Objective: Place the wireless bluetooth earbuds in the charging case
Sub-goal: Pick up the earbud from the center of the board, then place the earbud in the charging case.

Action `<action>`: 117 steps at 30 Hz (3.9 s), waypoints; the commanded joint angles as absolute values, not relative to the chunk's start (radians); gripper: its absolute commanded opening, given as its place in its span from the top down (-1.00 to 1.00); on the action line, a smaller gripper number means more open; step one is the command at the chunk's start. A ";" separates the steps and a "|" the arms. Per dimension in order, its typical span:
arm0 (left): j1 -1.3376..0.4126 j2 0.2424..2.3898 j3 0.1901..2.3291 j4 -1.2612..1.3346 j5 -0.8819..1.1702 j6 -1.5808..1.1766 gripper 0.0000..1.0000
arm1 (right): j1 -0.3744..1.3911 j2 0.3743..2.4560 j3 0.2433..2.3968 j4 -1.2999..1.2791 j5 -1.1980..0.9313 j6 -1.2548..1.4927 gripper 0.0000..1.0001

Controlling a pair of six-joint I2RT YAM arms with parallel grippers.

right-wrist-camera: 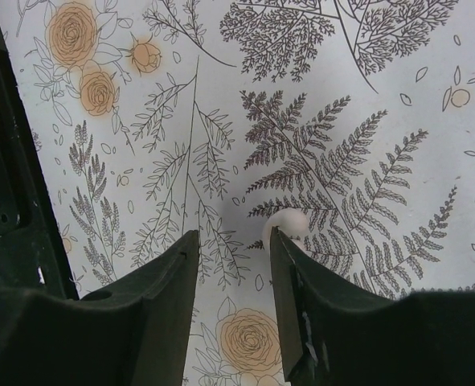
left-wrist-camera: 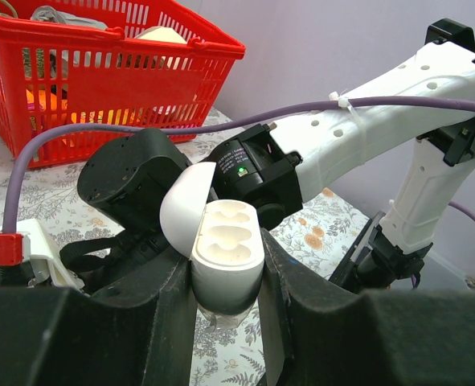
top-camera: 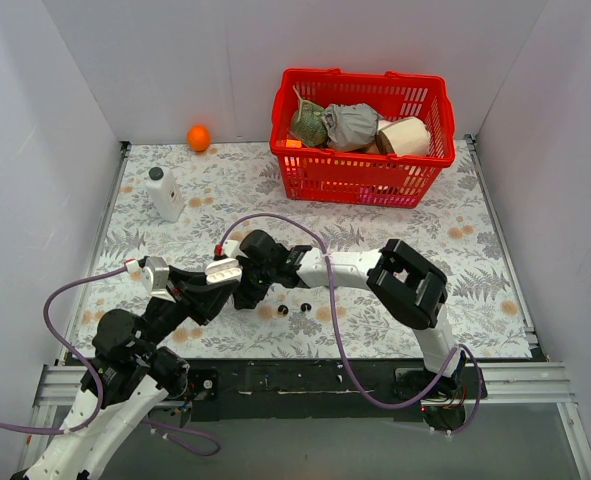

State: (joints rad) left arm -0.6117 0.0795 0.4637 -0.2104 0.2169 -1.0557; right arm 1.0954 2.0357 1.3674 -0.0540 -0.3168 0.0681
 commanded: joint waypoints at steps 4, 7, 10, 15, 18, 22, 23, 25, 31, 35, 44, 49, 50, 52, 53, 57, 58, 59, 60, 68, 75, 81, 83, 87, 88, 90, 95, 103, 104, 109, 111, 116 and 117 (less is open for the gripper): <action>-0.611 0.084 0.463 -0.213 0.210 -1.049 1.00 | 1.100 2.068 1.425 -0.072 -0.285 0.061 0.03; -0.611 0.081 0.463 -0.213 0.207 -1.051 1.00 | 1.100 2.074 1.428 -0.084 -0.264 0.061 0.02; -0.611 0.083 0.463 -0.212 0.206 -1.051 1.00 | 1.097 2.075 1.427 -0.089 -0.241 0.063 0.02; -0.611 0.084 0.463 -0.213 0.201 -1.051 1.00 | 1.095 2.072 1.422 -0.097 -0.204 0.069 0.06; -0.612 0.086 0.465 -0.215 0.201 -1.051 1.00 | 1.092 2.068 1.419 -0.100 -0.183 0.074 0.10; -0.612 0.086 0.465 -0.215 0.201 -1.052 1.00 | 1.089 2.065 1.410 -0.100 -0.163 0.077 0.17; -0.611 0.086 0.463 -0.215 0.199 -1.051 1.00 | 1.089 2.065 1.410 -0.103 -0.153 0.077 0.19; -0.612 0.087 0.463 -0.215 0.201 -1.051 1.00 | 1.088 2.063 1.410 -0.107 -0.149 0.078 0.21; -0.612 0.089 0.465 -0.215 0.199 -1.051 1.00 | 1.086 2.063 1.405 -0.117 -0.118 0.081 0.25; -0.612 0.089 0.463 -0.213 0.201 -1.052 1.00 | 1.083 2.065 1.402 -0.124 -0.104 0.083 0.32; -0.611 0.091 0.462 -0.215 0.201 -1.052 1.00 | 1.075 2.045 1.381 -0.117 -0.086 0.092 0.81; -0.611 0.094 0.463 -0.212 0.198 -1.051 1.00 | 1.071 1.997 1.329 -0.080 -0.074 0.086 0.97; -0.611 0.095 0.465 -0.210 0.198 -1.052 1.00 | 1.071 1.968 1.316 -0.069 -0.074 0.086 0.97; -0.611 0.094 0.463 -0.204 0.195 -1.054 1.00 | 1.066 1.931 1.295 -0.052 -0.068 0.094 0.97; -0.612 0.094 0.468 -0.201 0.192 -1.055 1.00 | 1.065 1.889 1.278 -0.054 -0.066 0.098 0.97; -0.612 0.107 0.483 -0.184 0.181 -1.049 1.00 | 1.045 1.757 1.233 -0.067 -0.075 0.124 0.97; -0.612 0.115 0.486 -0.175 0.181 -1.048 1.00 | 1.045 1.728 1.226 -0.069 -0.071 0.121 0.97; -0.612 0.123 0.492 -0.170 0.186 -1.042 1.00 | 1.043 1.668 1.223 -0.090 -0.063 0.118 0.97; -0.611 0.147 0.502 -0.166 0.189 -1.031 1.00 | 1.043 1.640 1.224 -0.110 -0.060 0.107 0.97; -0.611 0.236 0.500 -0.061 0.233 -1.028 1.00 | 1.037 1.364 1.252 -0.296 0.144 0.060 0.97; -0.611 0.380 0.459 0.171 0.495 -1.005 1.00 | 1.034 1.155 1.241 -0.337 0.071 0.008 0.97; -0.611 0.573 0.479 0.310 0.764 -0.974 1.00 | 1.034 1.017 1.236 -0.333 -0.067 -0.055 0.97; -0.612 0.604 0.486 0.328 0.800 -0.962 1.00 | 1.034 0.979 1.250 -0.350 -0.148 -0.072 0.97; -0.611 0.695 0.526 0.368 0.862 -0.971 1.00 | 1.034 0.957 1.294 -0.417 -0.267 -0.110 0.97; -0.611 0.737 0.532 0.376 0.879 -0.982 1.00 | 1.034 0.962 1.305 -0.431 -0.309 -0.112 0.97; -0.612 0.776 0.545 0.418 0.934 -1.005 1.00 | 1.034 0.982 1.318 -0.457 -0.354 -0.112 0.97; -0.612 0.819 0.531 0.523 0.991 -1.049 1.00 | 1.034 0.992 1.295 -0.413 -0.436 -0.092 0.97; -0.612 0.782 0.523 0.476 1.005 -0.993 1.00 | 1.032 1.051 1.285 -0.393 -0.512 -0.083 0.97; -0.611 0.776 0.520 0.471 1.005 -0.991 1.00 | 1.034 1.057 1.285 -0.388 -0.520 -0.080 0.97; -0.611 0.765 0.520 0.456 1.003 -0.979 1.00 | 1.035 1.088 1.299 -0.377 -0.554 -0.071 0.97; -0.612 0.767 0.518 0.456 1.002 -0.980 1.00 | 1.037 1.092 1.305 -0.374 -0.566 -0.067 0.97; -0.612 0.785 0.522 0.466 1.014 -0.983 1.00 | 1.039 1.115 1.313 -0.380 -0.584 -0.072 0.97; -0.612 0.790 0.522 0.471 1.019 -0.988 1.00 | 1.040 1.121 1.316 -0.380 -0.586 -0.072 0.97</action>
State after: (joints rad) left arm -0.6117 0.7822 0.5087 0.4633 0.9962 -0.9970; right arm 1.0344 1.1080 1.2800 -0.4168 -0.5484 -0.0780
